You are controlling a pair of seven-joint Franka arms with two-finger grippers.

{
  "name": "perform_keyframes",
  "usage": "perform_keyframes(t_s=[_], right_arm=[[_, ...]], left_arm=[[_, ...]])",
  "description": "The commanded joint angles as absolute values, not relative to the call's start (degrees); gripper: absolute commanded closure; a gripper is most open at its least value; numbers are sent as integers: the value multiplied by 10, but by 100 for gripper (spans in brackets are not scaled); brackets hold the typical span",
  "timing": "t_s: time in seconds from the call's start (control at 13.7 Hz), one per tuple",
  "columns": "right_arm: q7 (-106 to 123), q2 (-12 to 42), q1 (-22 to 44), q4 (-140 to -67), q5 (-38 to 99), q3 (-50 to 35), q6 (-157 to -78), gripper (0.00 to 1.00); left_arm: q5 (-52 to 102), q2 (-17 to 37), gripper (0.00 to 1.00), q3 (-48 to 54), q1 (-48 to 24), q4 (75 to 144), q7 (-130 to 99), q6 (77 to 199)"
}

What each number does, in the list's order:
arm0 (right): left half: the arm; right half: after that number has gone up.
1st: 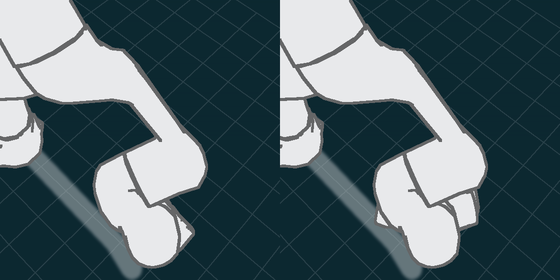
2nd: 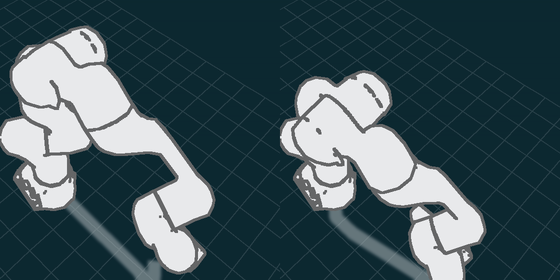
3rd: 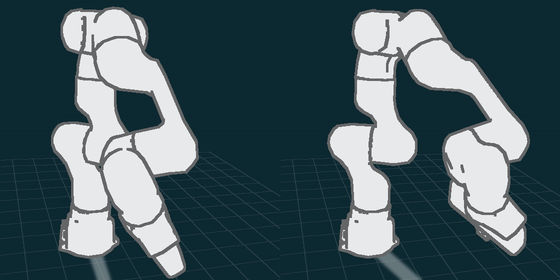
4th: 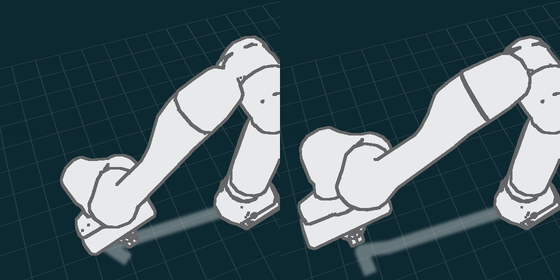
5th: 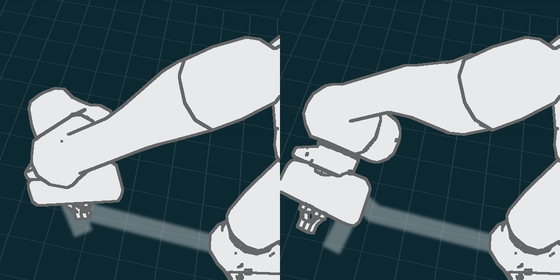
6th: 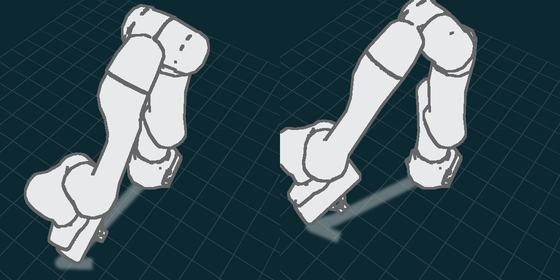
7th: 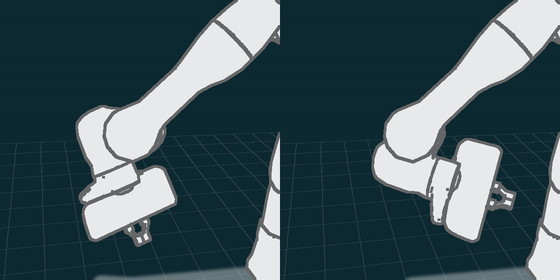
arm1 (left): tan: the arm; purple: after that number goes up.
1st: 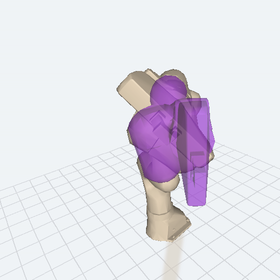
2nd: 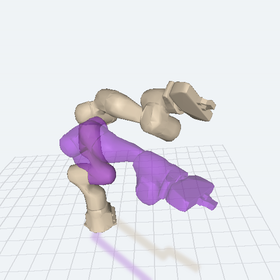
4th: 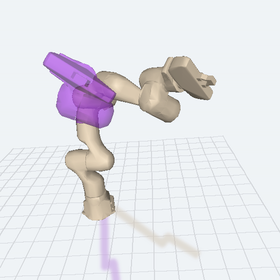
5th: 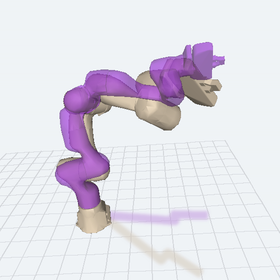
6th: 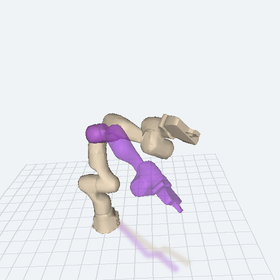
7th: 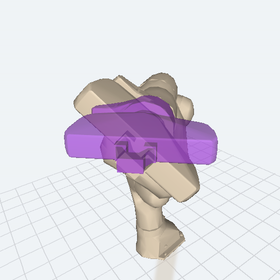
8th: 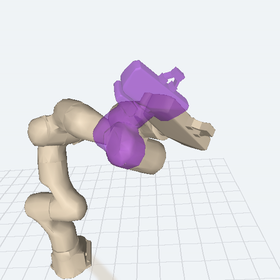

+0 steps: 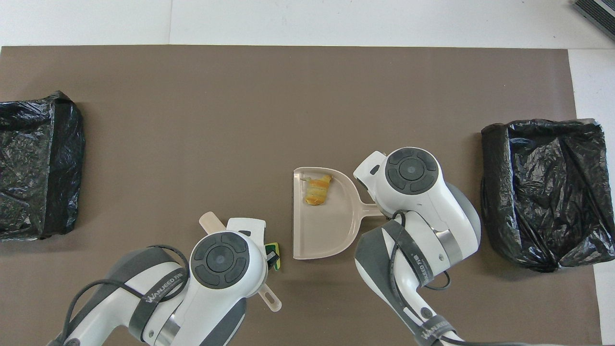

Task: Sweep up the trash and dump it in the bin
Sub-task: 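Push the debris into the dustpan with the brush in the left gripper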

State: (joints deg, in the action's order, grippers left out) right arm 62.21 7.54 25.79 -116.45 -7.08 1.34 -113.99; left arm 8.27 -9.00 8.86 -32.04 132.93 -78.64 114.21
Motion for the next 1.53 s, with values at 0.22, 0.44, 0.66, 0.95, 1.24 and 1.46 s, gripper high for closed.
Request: perform_keyframes(t_s=[0.22,0.44,0.66,0.95,1.24,1.46], right_arm=[[678,73,247,-1172,-81,11,-1168,100],[679,73,247,-1172,-81,11,-1168,100],[679,73,247,-1172,-81,11,-1168,100],[678,73,247,-1172,-81,11,-1168,100],[677,73,247,-1172,-81,11,-1168,100],[676,73,247,-1173,-80,11,-1168,100]], left_arm=[[95,-113,100,96,-355,1394,-788,1240],[127,-85,100,96,-381,1388,-626,1237],[151,-56,100,97,-385,1363,-592,1261],[155,-53,100,98,-410,1355,-557,1299],[156,-24,100,98,-432,1319,-505,1362],[157,-5,100,103,-432,1283,-516,1410]])
